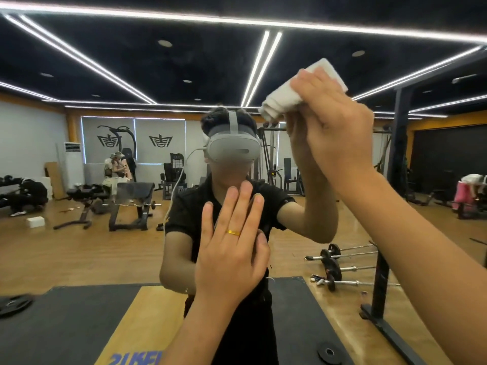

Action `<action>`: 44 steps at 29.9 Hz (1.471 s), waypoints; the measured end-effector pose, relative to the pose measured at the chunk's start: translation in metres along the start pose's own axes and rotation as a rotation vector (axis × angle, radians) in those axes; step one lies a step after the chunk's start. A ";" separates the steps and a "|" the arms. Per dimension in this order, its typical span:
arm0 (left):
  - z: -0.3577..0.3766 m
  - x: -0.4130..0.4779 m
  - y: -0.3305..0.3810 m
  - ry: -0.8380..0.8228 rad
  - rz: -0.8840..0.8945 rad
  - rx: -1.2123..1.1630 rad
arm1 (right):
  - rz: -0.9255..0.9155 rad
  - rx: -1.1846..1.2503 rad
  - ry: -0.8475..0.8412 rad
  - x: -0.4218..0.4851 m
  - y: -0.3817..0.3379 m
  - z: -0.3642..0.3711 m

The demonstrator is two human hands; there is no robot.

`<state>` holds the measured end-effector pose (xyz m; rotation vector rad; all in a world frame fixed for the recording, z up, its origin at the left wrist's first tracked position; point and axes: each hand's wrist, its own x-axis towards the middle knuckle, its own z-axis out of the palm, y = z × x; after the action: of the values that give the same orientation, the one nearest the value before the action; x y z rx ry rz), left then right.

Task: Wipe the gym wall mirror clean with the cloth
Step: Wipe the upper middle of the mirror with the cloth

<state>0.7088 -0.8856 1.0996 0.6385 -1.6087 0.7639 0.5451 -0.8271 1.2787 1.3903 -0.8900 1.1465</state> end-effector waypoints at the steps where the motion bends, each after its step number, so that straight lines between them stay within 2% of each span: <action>1: 0.000 0.000 0.000 -0.002 0.003 -0.001 | 0.030 -0.004 0.015 0.004 -0.005 0.001; 5: -0.001 0.000 -0.001 -0.014 0.007 -0.005 | 0.108 -0.035 -0.004 -0.028 -0.026 -0.001; 10: -0.001 -0.002 -0.002 -0.034 0.013 -0.005 | 0.021 -0.091 -0.072 -0.103 -0.035 -0.009; 13: 0.000 -0.002 -0.002 -0.029 0.016 0.009 | -0.006 -0.105 -0.070 -0.078 -0.023 -0.009; 16: 0.001 -0.002 -0.002 -0.018 0.018 0.015 | 0.090 -0.133 -0.014 -0.025 -0.005 -0.007; 19: 0.000 -0.001 -0.001 -0.020 0.019 0.019 | 0.152 -0.064 -0.004 -0.003 0.000 0.000; 22: 0.000 -0.001 0.000 -0.020 0.007 0.026 | 0.063 0.000 0.028 -0.033 -0.007 -0.001; 26: 0.000 0.000 0.001 -0.006 0.006 0.057 | -0.011 0.005 -0.028 -0.084 -0.009 -0.007; 31: 0.001 0.000 0.001 0.001 0.007 0.053 | -0.144 -0.012 -0.052 -0.067 0.015 -0.009; 36: 0.002 -0.001 0.001 0.000 0.009 0.066 | -0.052 0.069 0.035 -0.019 0.022 -0.008; 40: 0.003 -0.002 0.000 0.008 0.010 0.064 | 0.027 0.102 0.022 -0.059 0.010 -0.004; 44: 0.004 -0.001 0.001 -0.004 0.002 0.039 | -0.030 0.152 -0.051 -0.106 0.012 -0.009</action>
<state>0.7053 -0.8883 1.0976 0.6674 -1.6013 0.7977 0.5052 -0.8284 1.1792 1.5579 -0.8286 1.1800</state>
